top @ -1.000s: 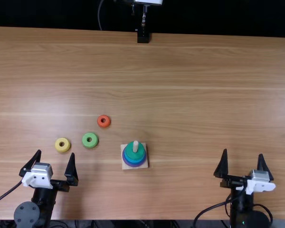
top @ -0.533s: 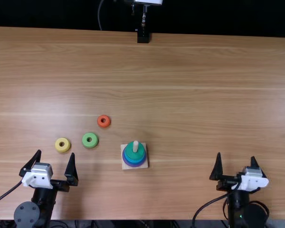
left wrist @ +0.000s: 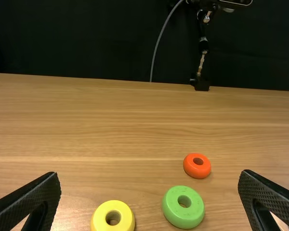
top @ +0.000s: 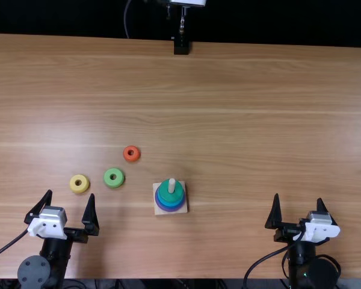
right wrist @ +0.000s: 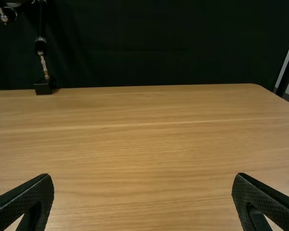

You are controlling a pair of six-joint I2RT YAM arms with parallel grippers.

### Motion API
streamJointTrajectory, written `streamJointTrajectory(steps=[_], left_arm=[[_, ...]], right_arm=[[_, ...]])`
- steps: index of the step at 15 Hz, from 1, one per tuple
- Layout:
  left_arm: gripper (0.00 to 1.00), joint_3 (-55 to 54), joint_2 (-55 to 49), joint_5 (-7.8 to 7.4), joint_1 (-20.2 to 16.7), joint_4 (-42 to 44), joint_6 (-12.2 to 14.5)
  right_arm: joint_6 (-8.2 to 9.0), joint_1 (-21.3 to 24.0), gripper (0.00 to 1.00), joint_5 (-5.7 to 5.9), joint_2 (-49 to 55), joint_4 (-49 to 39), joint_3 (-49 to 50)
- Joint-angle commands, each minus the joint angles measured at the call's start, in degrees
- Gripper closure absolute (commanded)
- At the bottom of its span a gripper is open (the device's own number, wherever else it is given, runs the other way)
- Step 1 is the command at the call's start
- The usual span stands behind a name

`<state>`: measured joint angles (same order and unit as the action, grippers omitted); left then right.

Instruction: Build the Hanoi tower: stack the rings onto the peg from bottom to top in this color order: purple, dark blue, light blue, dark green, light green, yellow, orange.

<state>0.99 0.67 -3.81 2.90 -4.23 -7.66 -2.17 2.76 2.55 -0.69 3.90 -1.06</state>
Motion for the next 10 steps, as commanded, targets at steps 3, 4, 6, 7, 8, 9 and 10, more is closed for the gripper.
streamJointTrajectory(steps=[3,4,6,7,8,9,10], left_arm=[[0.00,-0.99,-0.67,-0.62,-0.61,-2.10,0.49],[0.00,-0.99,-0.67,-0.62,-0.52,-2.10,0.49],[0.00,-0.99,-0.67,-0.51,-1.40,-2.10,0.49],[0.00,-0.99,-0.67,-0.62,-1.58,-2.10,0.49],[0.00,-0.99,-0.67,-0.83,-1.31,-2.10,0.49],[0.00,-0.99,-0.67,-1.04,-1.49,-2.20,0.38],[0.00,-0.99,-0.49,-1.46,-1.40,-1.68,0.28]], right_arm=[[0.59,0.57,0.00,-0.02,0.69,1.33,0.62],[0.59,0.57,0.00,-0.02,0.69,1.33,0.62],[0.59,0.57,0.00,-0.02,0.69,1.33,0.62],[0.59,0.57,0.00,-0.02,0.69,1.33,0.62],[0.59,0.57,0.00,-0.02,0.69,1.33,0.62],[0.59,0.57,0.00,-0.02,0.69,1.33,0.62],[0.59,0.57,0.00,-0.02,0.69,1.33,0.62]])
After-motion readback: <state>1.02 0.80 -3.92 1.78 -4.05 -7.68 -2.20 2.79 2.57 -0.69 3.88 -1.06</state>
